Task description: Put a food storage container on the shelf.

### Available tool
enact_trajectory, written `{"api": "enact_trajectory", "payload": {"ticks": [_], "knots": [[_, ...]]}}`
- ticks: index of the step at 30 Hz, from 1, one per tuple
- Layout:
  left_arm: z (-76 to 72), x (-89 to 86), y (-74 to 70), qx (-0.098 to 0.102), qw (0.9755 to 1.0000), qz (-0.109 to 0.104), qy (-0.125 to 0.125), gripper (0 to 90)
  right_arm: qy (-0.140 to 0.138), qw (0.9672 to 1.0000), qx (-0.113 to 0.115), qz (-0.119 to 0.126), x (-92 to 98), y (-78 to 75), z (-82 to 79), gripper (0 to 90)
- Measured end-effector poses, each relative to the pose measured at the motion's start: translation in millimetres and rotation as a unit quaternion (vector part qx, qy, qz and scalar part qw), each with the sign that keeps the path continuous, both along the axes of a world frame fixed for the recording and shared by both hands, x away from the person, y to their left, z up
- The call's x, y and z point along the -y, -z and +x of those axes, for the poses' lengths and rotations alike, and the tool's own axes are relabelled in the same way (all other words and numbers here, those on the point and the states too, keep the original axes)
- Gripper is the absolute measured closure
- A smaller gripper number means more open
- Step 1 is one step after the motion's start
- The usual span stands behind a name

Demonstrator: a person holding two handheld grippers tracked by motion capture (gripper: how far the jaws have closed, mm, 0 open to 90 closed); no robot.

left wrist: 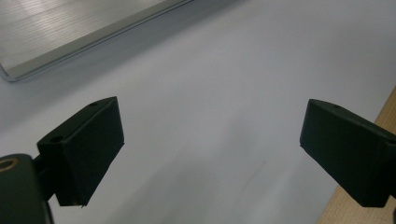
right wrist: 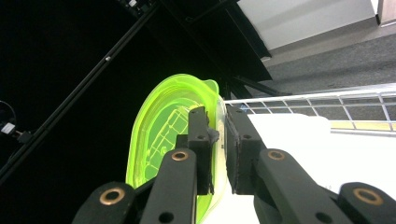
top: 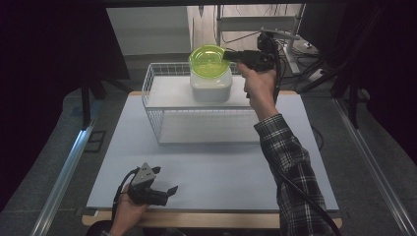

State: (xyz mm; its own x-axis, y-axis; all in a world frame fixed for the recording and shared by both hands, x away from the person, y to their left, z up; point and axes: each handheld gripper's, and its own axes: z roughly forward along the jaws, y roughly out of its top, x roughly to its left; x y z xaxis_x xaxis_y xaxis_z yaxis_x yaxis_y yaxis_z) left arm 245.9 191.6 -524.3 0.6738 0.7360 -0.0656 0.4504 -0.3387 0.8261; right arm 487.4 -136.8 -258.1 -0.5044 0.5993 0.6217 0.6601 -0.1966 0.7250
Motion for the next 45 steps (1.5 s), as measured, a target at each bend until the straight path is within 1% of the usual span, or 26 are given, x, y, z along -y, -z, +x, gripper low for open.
{"api": "enact_trajectory", "payload": {"ticks": [5,6,8,12,14,26,30,33,36,38,41,42,43,45], "knots": [[-0.1,-0.1,-0.1,0.000,1.0000,0.000,0.000,5.9,0.004,1.0000,0.000,-0.006,-2.2,1.6,2.0,81.5],[0.0,-0.2,-0.1,0.000,1.0000,0.000,0.000,5.9,0.008,1.0000,-0.001,-0.002,-2.9,2.3,2.7,81.2],[-0.1,-0.3,-0.1,0.000,1.0000,0.001,0.000,5.9,0.011,0.9999,0.001,-0.004,-3.5,2.7,2.7,81.1],[0.0,0.0,0.1,0.000,1.0000,0.001,0.001,5.9,0.018,0.9996,0.008,-0.020,-5.9,1.5,1.9,80.0],[0.0,0.2,0.1,-0.001,1.0000,0.001,0.002,5.9,0.022,0.9994,0.009,-0.024,-6.8,1.2,2.2,79.3],[0.1,0.9,0.6,-0.003,1.0000,0.002,0.004,5.9,0.038,0.9990,0.001,-0.023,-4.3,7.0,9.8,74.4],[0.3,0.8,0.7,-0.003,1.0000,0.003,0.004,5.9,0.038,0.9988,0.004,-0.029,-4.6,7.6,11.1,71.3],[0.2,0.9,0.6,-0.003,1.0000,0.003,0.004,5.9,0.040,0.9987,0.005,-0.030,-4.9,7.7,11.6,69.8],[0.2,0.9,0.7,-0.003,1.0000,0.003,0.004,5.9,0.035,0.9990,0.003,-0.027,-4.3,8.1,12.4,69.1],[0.2,1.0,0.7,-0.003,1.0000,0.003,0.004,6.0,0.032,0.9991,0.003,-0.028,-3.9,7.8,12.5,65.6],[0.2,1.1,0.6,-0.003,1.0000,0.003,0.004,6.0,0.031,0.9991,0.003,-0.027,-3.7,6.9,12.3,63.5],[0.1,1.0,0.6,-0.003,1.0000,0.003,0.004,6.0,0.029,0.9992,0.008,-0.027,-3.1,6.0,12.0,59.8],[0.1,1.0,0.6,-0.003,1.0000,0.003,0.004,6.0,0.029,0.9992,0.008,-0.027,-3.1,6.0,12.0,59.8],[0.2,0.8,0.6,-0.003,1.0000,0.002,0.004,6.0,0.026,0.9991,0.013,-0.030,-2.4,5.0,11.6,55.8]]}}
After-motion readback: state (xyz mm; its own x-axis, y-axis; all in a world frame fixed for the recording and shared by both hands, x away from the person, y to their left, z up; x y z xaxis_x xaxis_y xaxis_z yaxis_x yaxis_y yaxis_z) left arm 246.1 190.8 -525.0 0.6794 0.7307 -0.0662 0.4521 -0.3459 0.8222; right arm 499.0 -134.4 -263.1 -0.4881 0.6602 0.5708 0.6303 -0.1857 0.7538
